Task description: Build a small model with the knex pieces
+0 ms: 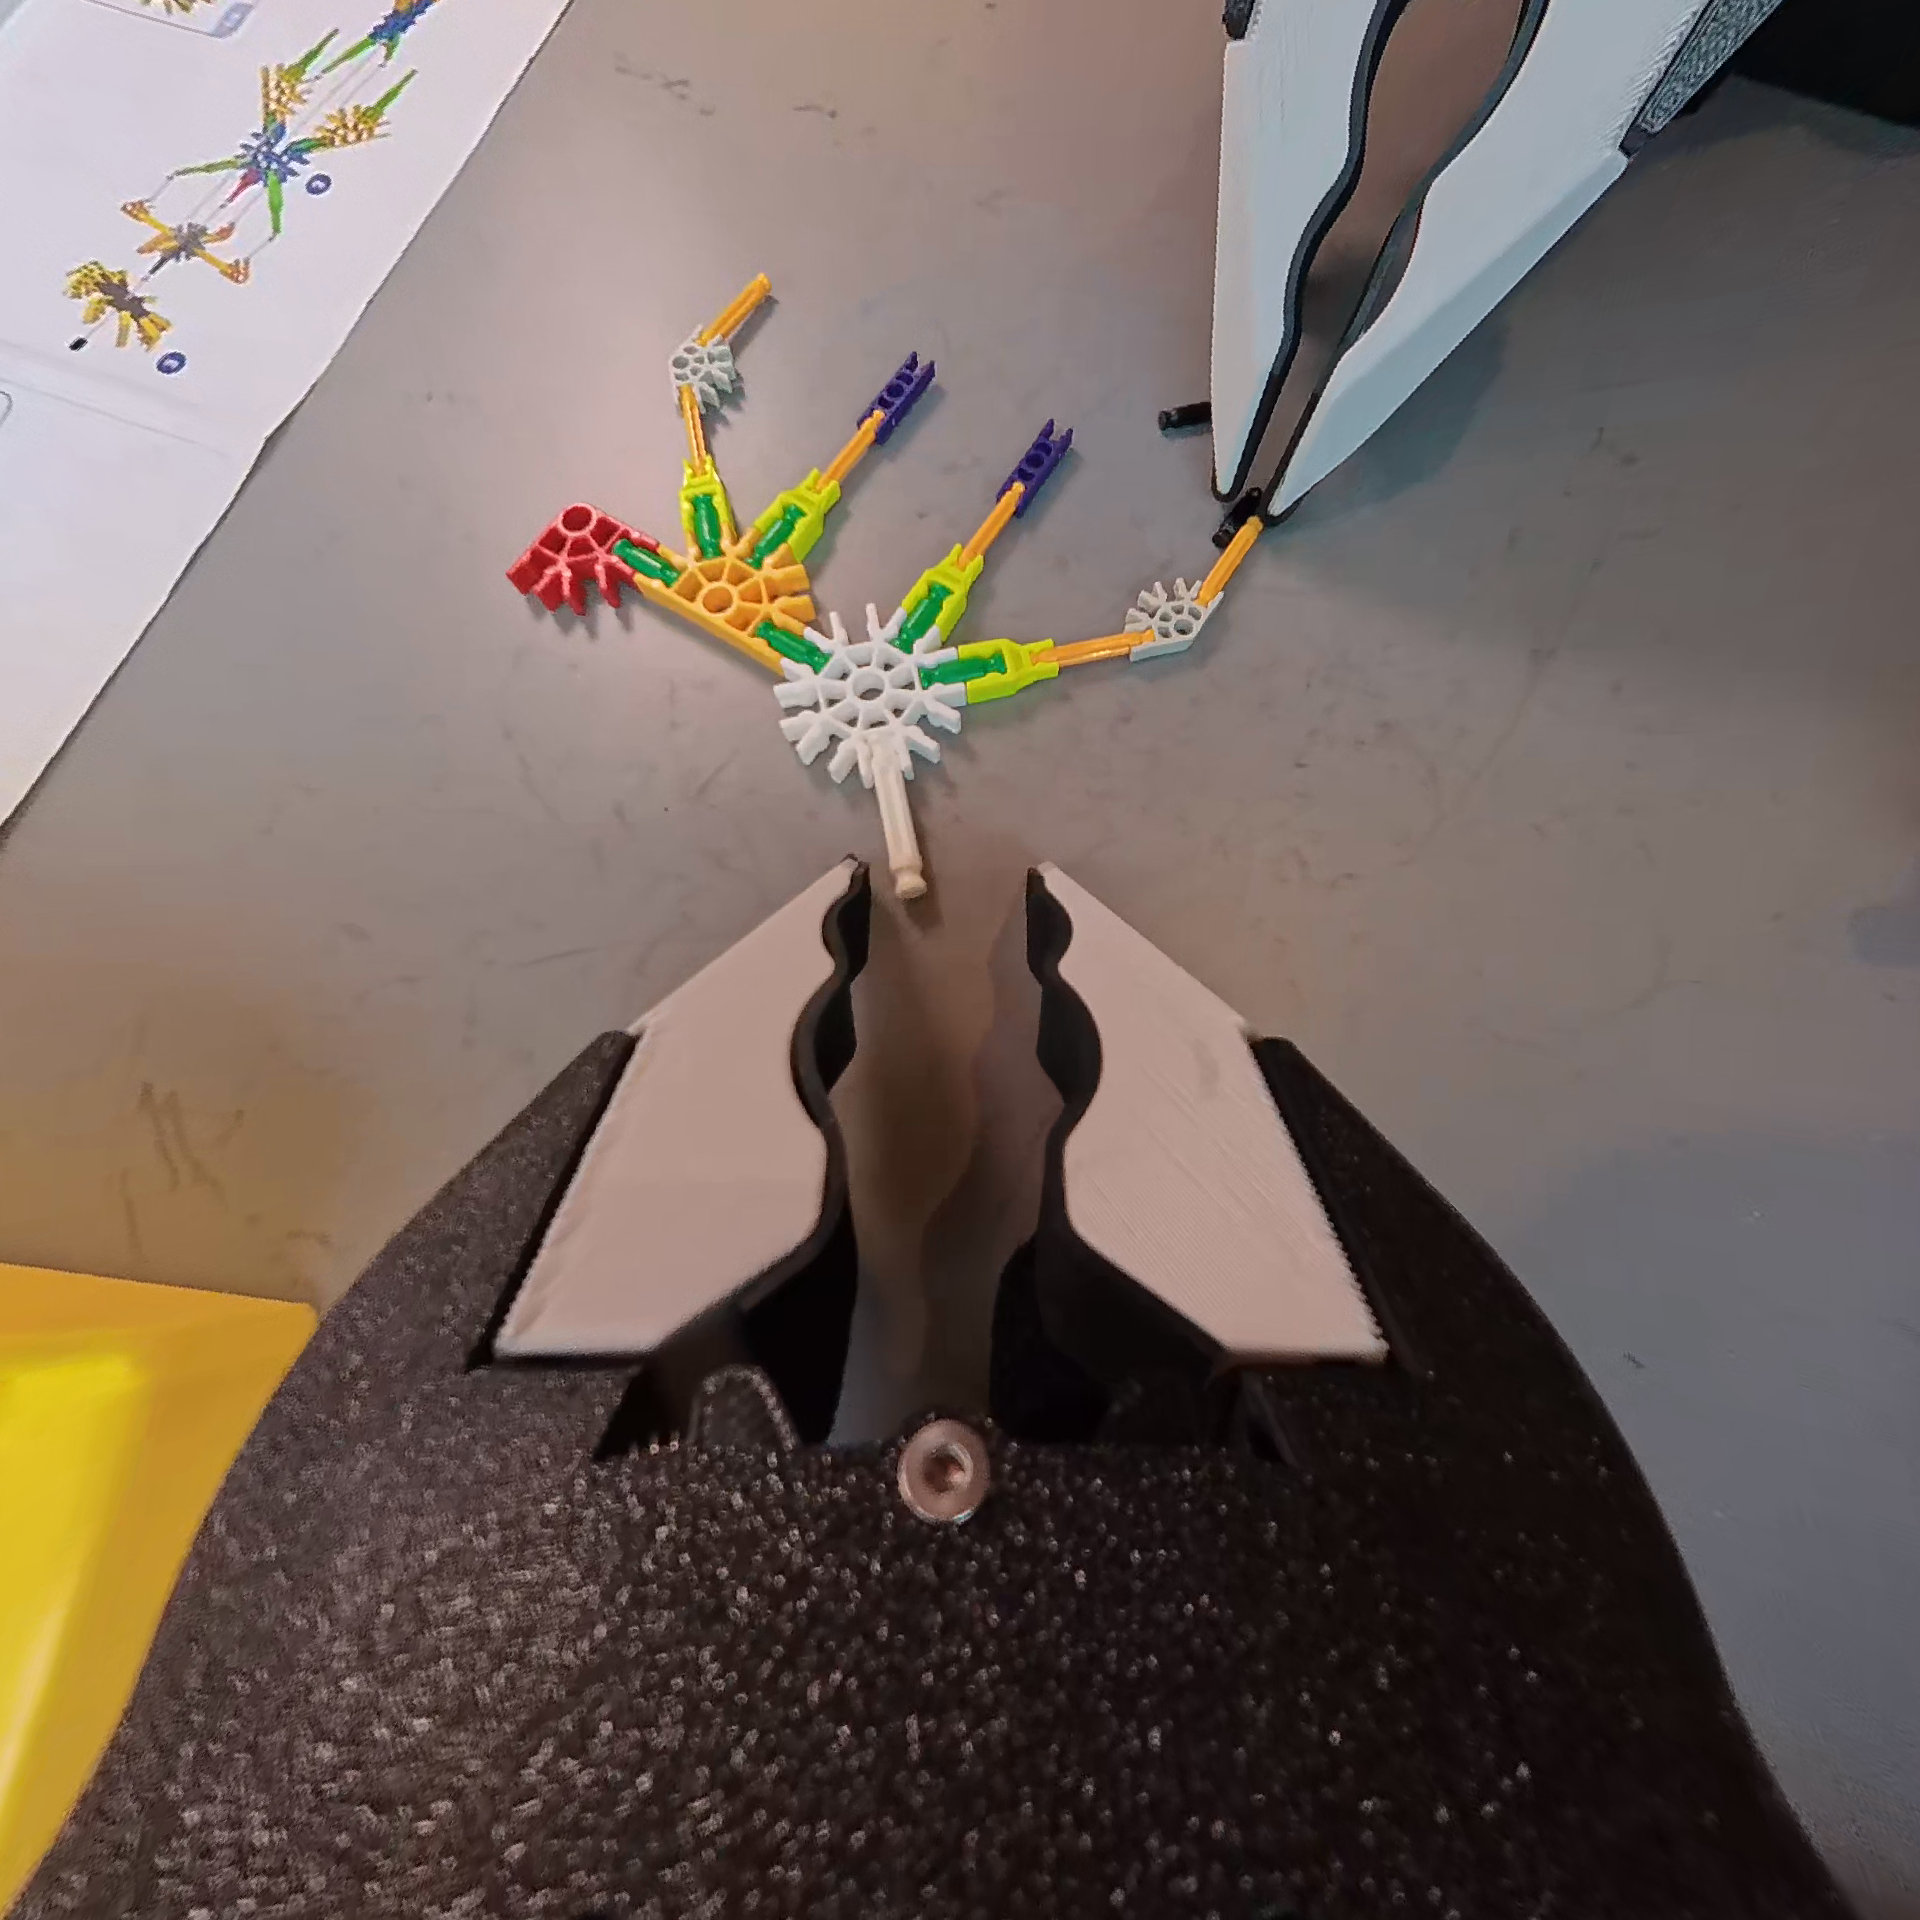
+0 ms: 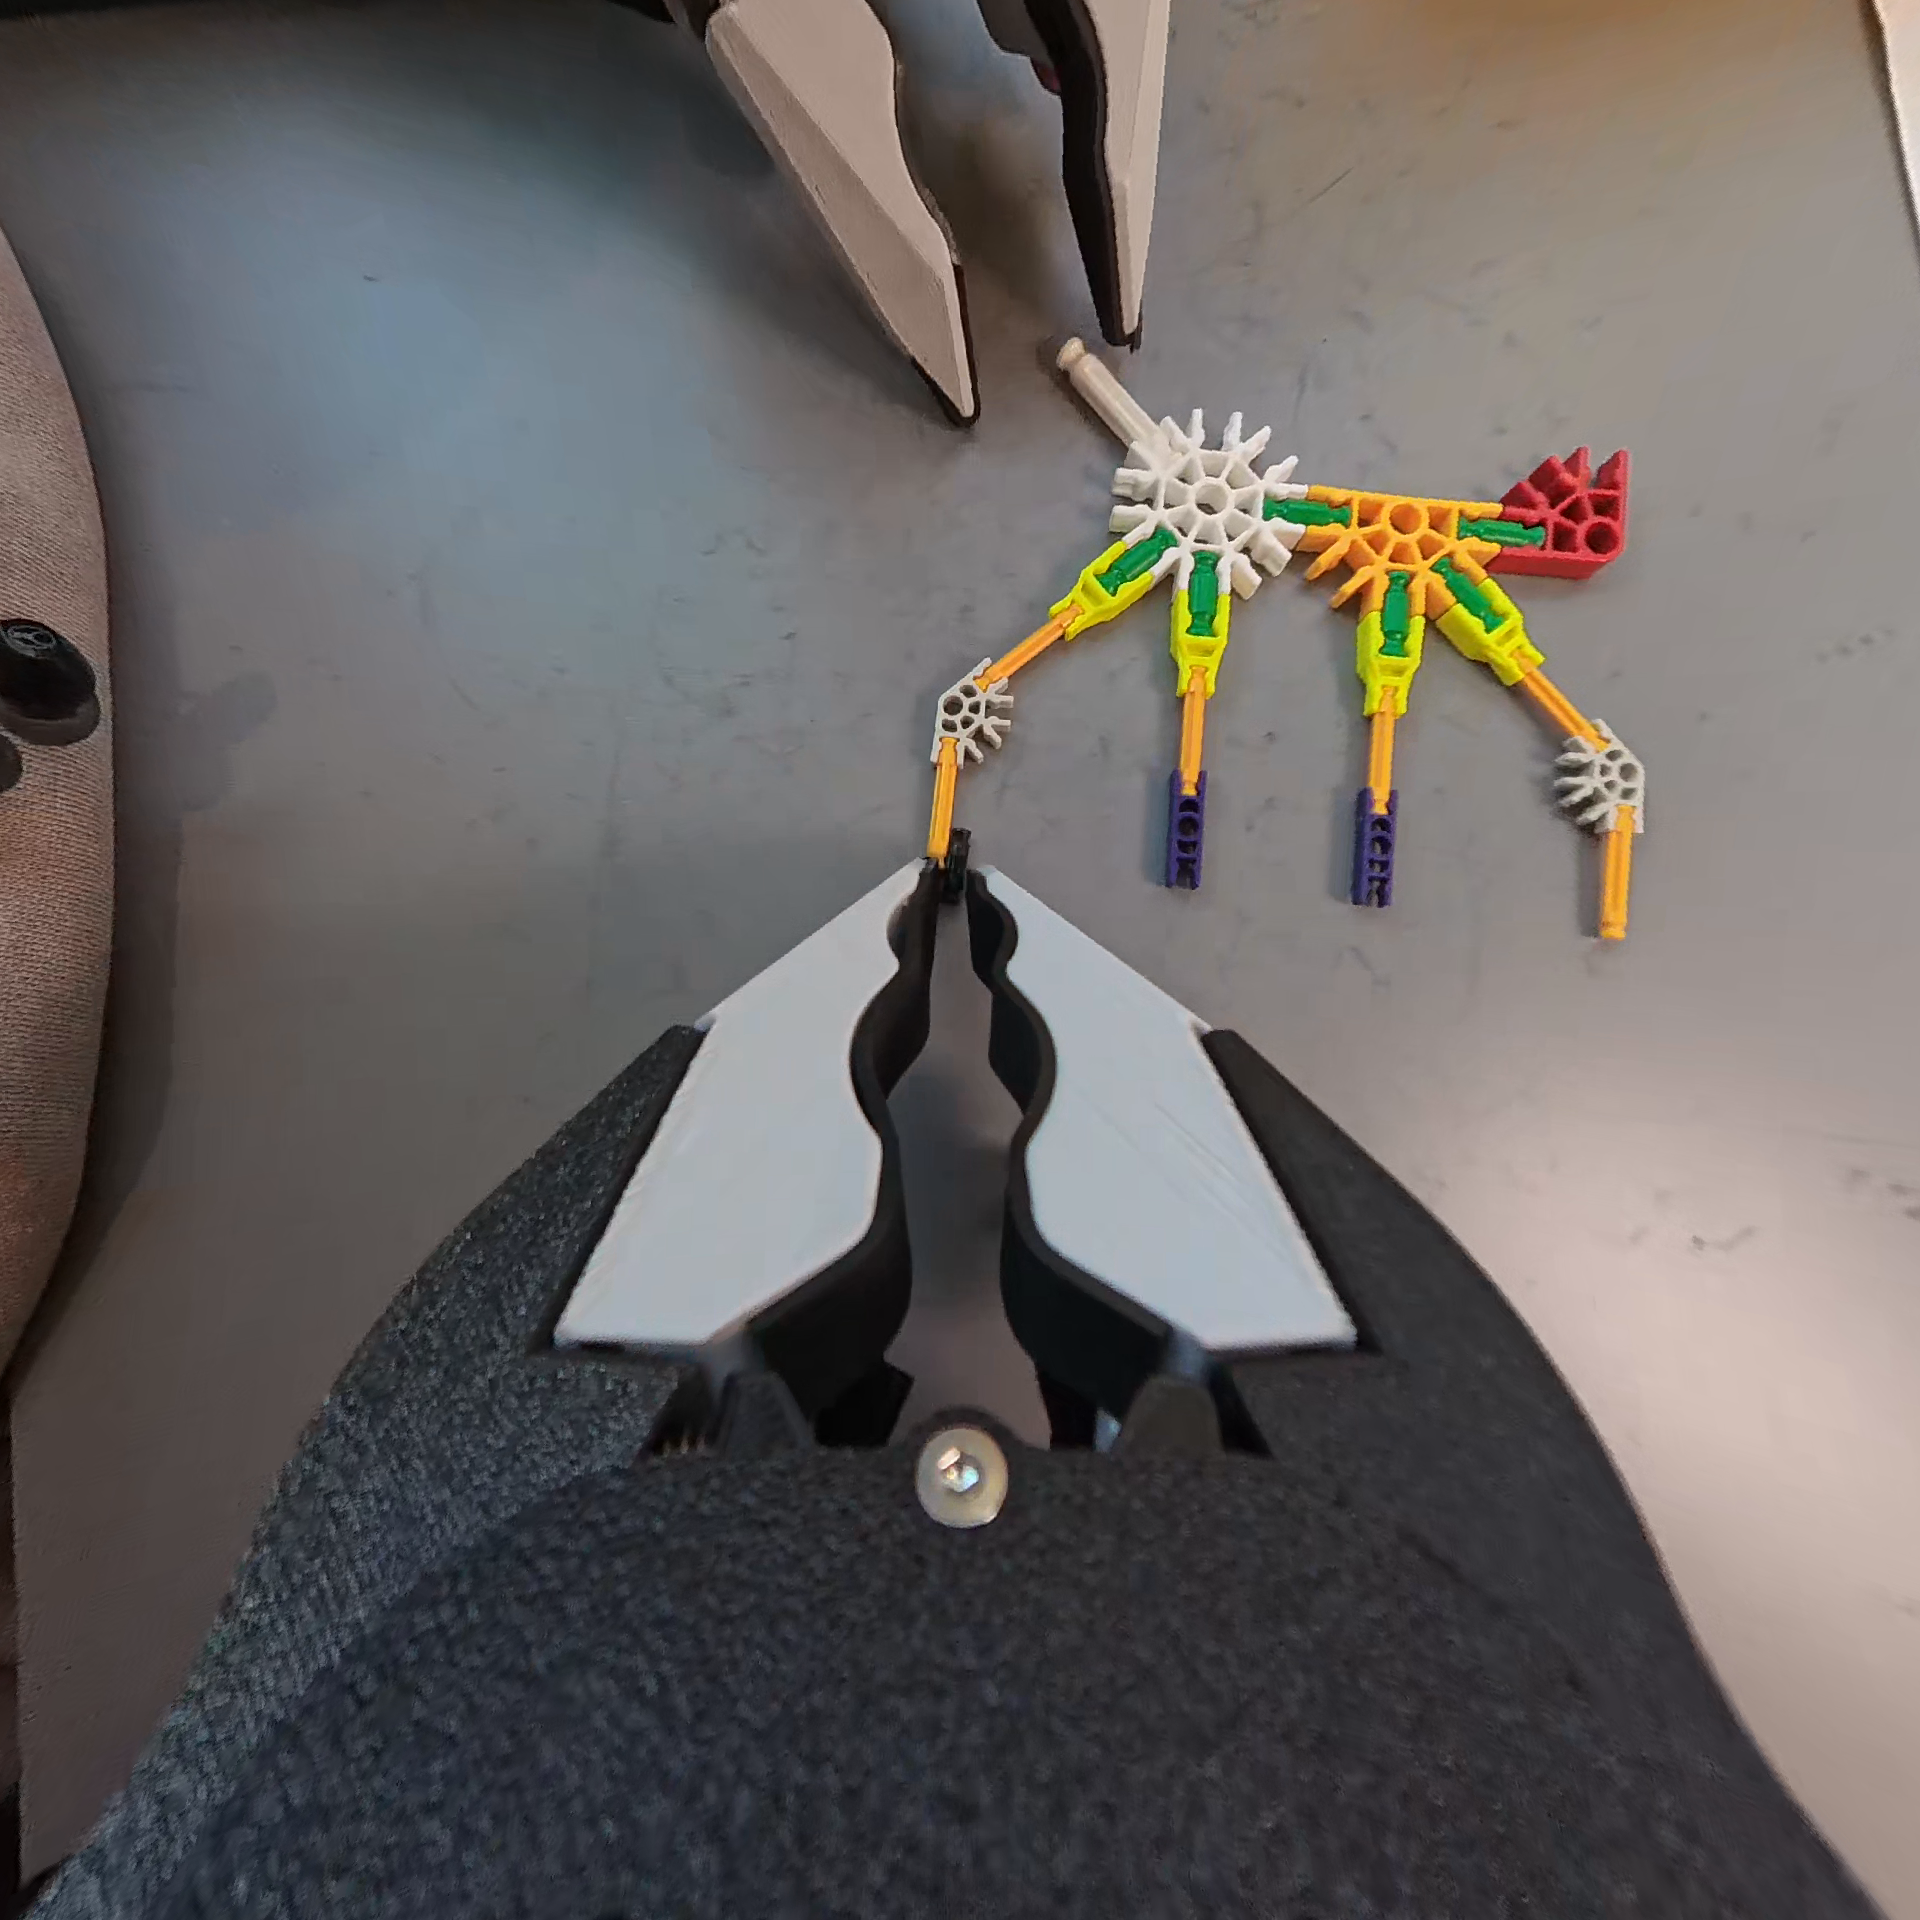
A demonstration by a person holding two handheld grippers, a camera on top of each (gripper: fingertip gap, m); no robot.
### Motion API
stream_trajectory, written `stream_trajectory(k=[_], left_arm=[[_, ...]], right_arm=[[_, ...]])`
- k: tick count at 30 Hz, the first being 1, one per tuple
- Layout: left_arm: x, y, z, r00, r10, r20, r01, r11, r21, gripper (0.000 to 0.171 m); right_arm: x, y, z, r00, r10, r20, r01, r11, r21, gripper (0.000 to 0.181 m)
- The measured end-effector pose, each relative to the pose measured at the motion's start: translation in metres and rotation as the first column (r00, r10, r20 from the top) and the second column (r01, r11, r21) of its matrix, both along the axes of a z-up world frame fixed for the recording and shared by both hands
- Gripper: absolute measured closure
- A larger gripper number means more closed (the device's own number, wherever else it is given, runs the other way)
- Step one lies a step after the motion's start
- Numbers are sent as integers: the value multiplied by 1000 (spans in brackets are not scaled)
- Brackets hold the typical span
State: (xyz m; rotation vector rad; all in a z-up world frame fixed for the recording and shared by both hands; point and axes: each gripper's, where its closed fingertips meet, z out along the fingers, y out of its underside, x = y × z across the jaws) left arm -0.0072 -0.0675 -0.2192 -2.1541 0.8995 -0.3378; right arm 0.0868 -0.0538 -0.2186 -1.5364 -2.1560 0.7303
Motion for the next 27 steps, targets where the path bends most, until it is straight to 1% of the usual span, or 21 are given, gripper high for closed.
stream_trajectory(k=[7, 11, 12, 14, 16, 20, 24, 27], left_arm=[[-5, 1, 0, 1000, 21, 0, -21, 1000, -8, 143], [-14, 5, 0, 998, 63, -18, -63, 998, 4, 150], [-14, 5, 2, 998, 56, -7, -56, 998, 5, 150], [-10, 4, 8, 998, 47, 44, -47, 999, 9, 148], [-9, 5, 11, 996, 53, 74, -54, 999, 8, 141], [-10, 9, 2, 997, 73, 40, -73, 997, -8, 138], [-8, 13, 0, 995, 95, 33, -95, 995, -15, 146], [-7, 11, -1, 996, 84, 33, -83, 996, -20, 152]], right_arm=[[2, 3, 0, 999, 42, 20, -42, 999, 1, 177], [2, 2, -1, 996, 78, 33, -78, 997, -1, 178], [1, 1, -1, 996, 82, 32, -82, 997, 4, 178], [-1, 0, -1, 996, 86, 25, -86, 996, 17, 178], [-3, 0, -1, 997, 81, 19, -82, 996, 26, 177], [-2, 1, 0, 998, 68, 11, -69, 997, 36, 175], [0, 1, 0, 997, 79, 11, -79, 997, 6, 175], [2, 1, -1, 996, 90, 17, -90, 996, -6, 175]])
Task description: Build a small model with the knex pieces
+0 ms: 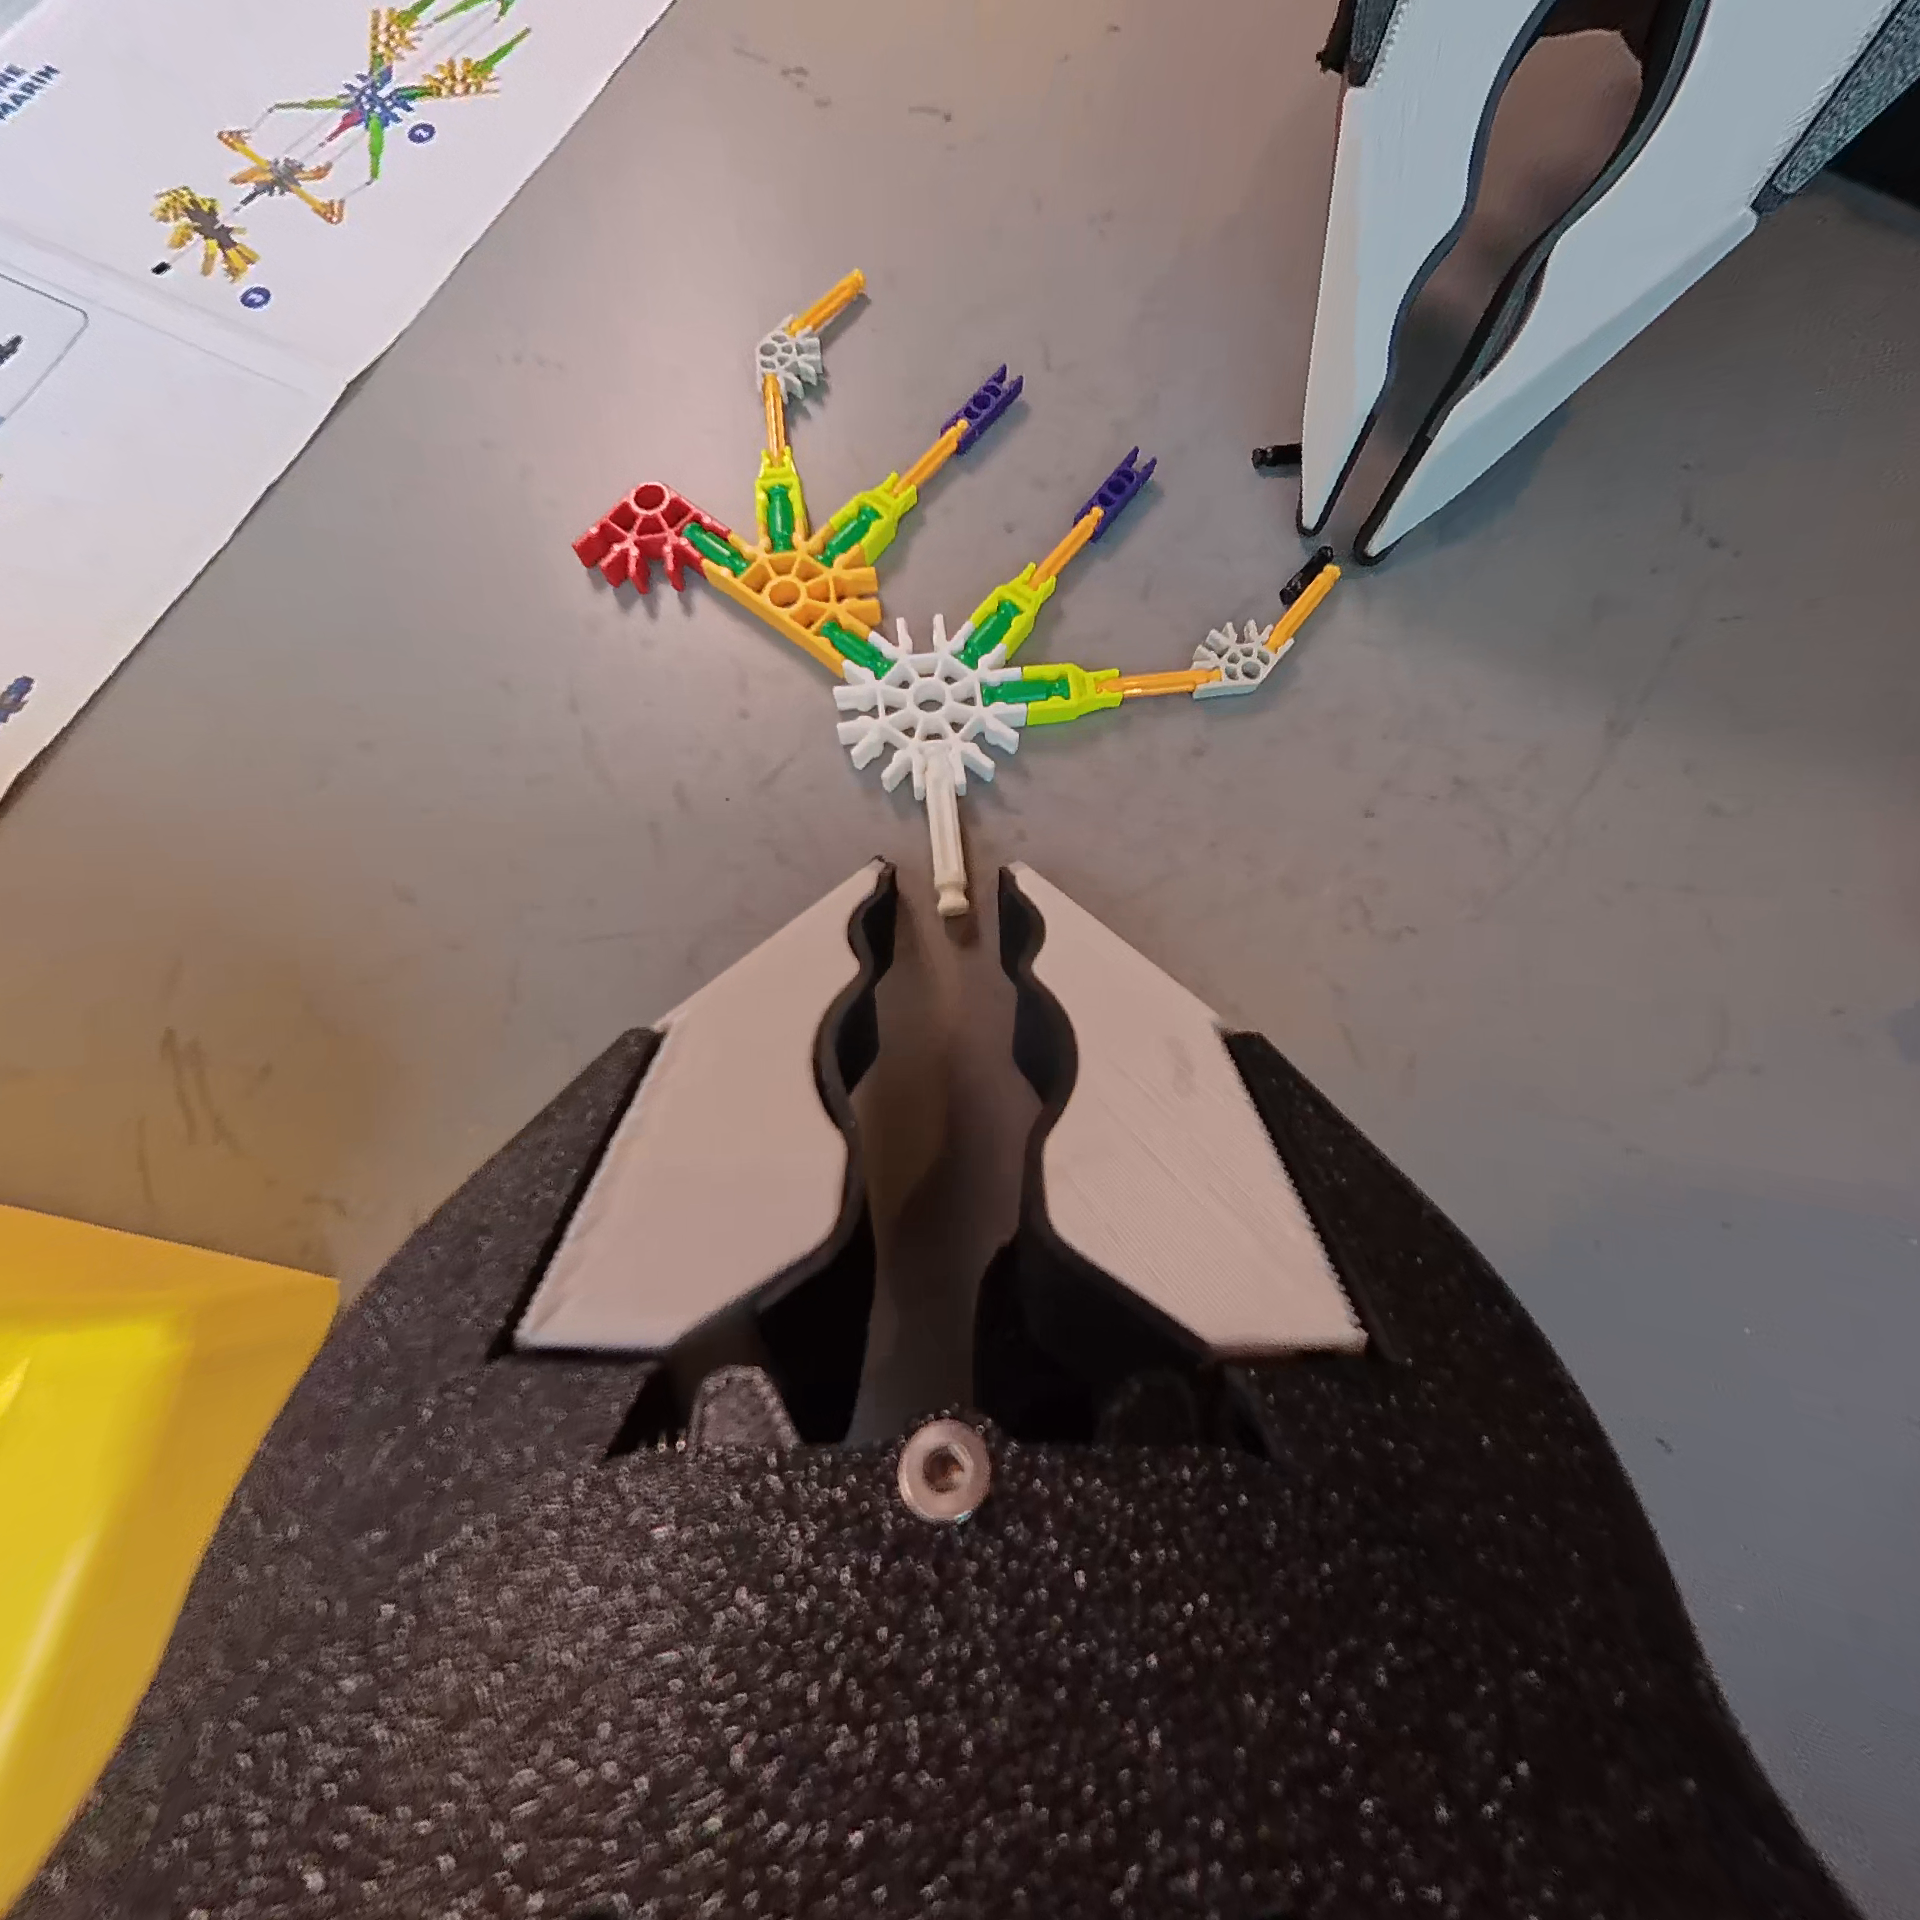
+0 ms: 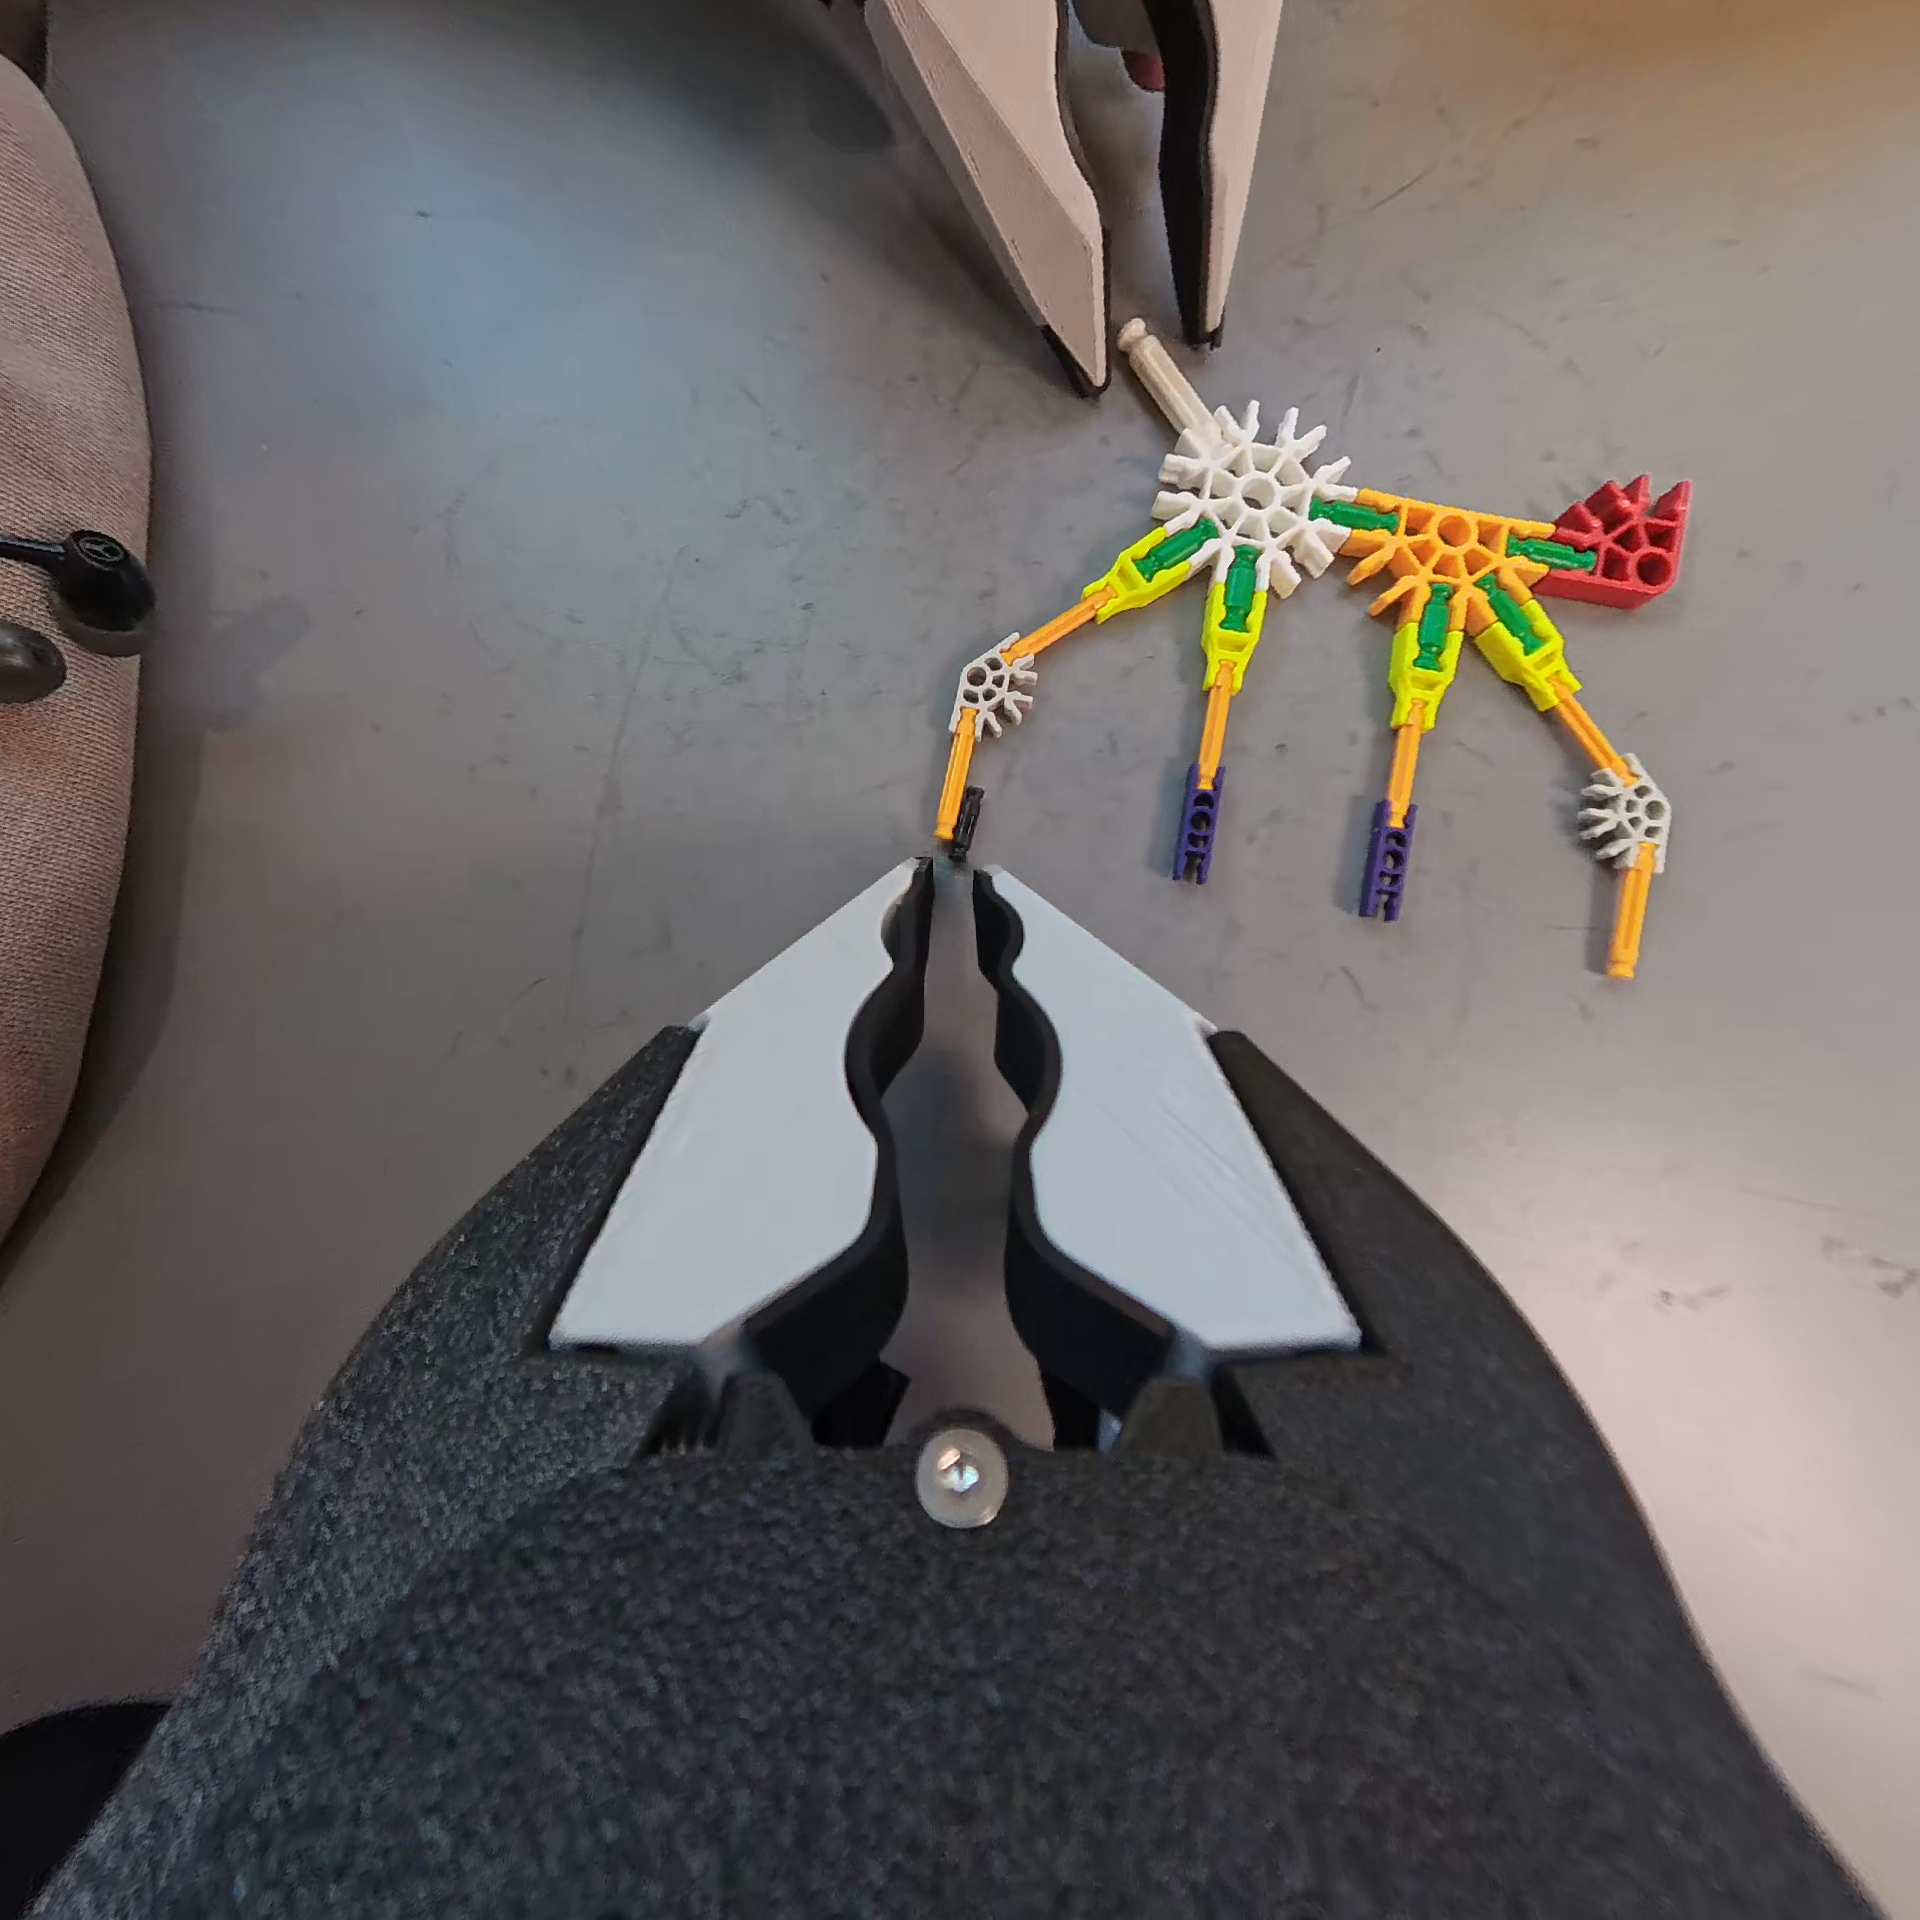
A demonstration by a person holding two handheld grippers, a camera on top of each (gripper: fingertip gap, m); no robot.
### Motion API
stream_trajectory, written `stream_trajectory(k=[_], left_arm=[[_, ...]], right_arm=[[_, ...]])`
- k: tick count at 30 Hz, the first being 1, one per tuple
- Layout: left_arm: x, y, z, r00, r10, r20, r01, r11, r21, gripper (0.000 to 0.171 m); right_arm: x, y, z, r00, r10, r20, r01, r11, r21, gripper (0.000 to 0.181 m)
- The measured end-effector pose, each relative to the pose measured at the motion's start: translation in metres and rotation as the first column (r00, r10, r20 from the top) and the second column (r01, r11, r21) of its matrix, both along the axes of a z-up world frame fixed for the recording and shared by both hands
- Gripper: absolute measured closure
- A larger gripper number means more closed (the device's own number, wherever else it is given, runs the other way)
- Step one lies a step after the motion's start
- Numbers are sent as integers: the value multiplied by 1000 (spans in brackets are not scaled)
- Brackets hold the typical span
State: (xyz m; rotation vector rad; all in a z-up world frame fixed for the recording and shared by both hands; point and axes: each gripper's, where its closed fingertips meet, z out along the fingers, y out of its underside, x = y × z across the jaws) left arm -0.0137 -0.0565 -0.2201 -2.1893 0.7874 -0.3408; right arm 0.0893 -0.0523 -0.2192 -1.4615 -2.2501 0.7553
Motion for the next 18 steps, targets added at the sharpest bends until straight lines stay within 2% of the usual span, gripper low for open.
stream_trajectory(k=[3, 10, 18], left_arm=[[1, -2, -1, 1000, -9, -8, 9, 1000, -3, 165], [-12, -6, -1, 1000, 15, -20, -15, 999, -34, 166], [-15, -8, -1, 999, 20, -26, -21, 999, -48, 166]], right_arm=[[2, 1, 0, 1000, 5, 8, -5, 1000, -1, 175], [-3, 5, 5, 999, -31, -12, 31, 999, 6, 175], [-9, 31, 4, 984, -180, 10, 180, 984, 8, 173]])
